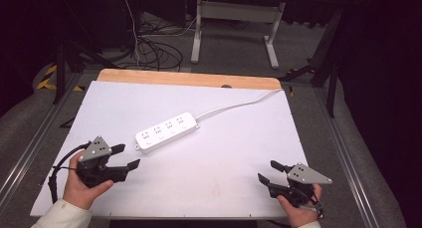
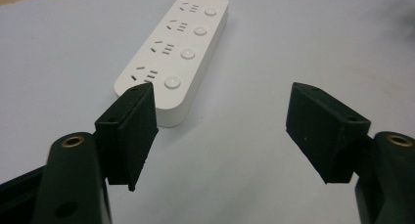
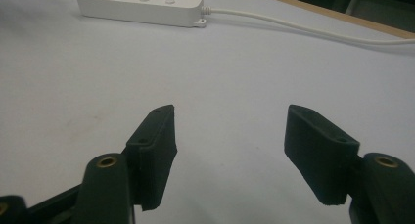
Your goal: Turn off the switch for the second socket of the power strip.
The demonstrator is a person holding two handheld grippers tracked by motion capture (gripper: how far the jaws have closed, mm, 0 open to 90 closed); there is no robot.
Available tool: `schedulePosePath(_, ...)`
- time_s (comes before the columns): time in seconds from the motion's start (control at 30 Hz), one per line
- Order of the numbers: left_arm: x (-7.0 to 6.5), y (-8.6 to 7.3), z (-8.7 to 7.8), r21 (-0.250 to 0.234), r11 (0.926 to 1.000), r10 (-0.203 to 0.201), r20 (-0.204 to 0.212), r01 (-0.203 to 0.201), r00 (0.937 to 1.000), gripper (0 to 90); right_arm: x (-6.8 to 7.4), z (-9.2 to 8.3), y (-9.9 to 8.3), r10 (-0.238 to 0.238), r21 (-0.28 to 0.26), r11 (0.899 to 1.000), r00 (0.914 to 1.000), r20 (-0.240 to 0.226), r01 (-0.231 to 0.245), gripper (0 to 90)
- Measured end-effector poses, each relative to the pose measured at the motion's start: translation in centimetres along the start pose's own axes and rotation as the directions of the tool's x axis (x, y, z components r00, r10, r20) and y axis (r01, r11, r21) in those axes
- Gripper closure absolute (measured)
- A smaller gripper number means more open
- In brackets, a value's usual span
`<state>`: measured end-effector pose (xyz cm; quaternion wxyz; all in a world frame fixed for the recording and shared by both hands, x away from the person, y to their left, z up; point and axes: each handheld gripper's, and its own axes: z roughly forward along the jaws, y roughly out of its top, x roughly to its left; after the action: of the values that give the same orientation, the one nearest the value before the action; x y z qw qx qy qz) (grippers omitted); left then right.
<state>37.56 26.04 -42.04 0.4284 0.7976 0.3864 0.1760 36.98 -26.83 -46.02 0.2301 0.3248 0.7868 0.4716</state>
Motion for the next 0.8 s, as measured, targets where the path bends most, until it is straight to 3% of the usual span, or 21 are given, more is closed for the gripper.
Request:
schedulePosePath(0.1,0.1,0.5,0.2,-0.002,0.9998,-0.020,0.005,0.020,0.9998,27.1,0.0,0.0,0.0,0.001,0.002,1.000,1.0000,0.000,-0.001,36.9)
schedulePosePath(0.13,0.2,0.7,0.2,0.002,1.0000,0.003,-0.006,-0.003,1.0000,27.2,0.0,-0.1,0.0,0.002,0.001,1.000,1.0000,0.001,-0.002,36.9)
schedulePosePath(0.33,0.0,1.6,0.4,0.007,0.9988,0.049,-0.027,-0.049,0.9985,27.6,0.0,0.0,0.0,0.002,0.002,1.000,1.0000,0.000,-0.002,36.9)
schedulePosePath(0.8,-0.3,3.6,0.5,0.004,0.9976,0.069,-0.017,-0.069,0.9975,29.9,0.0,0.0,-0.1,0.007,0.004,1.000,1.0000,0.001,-0.007,36.9)
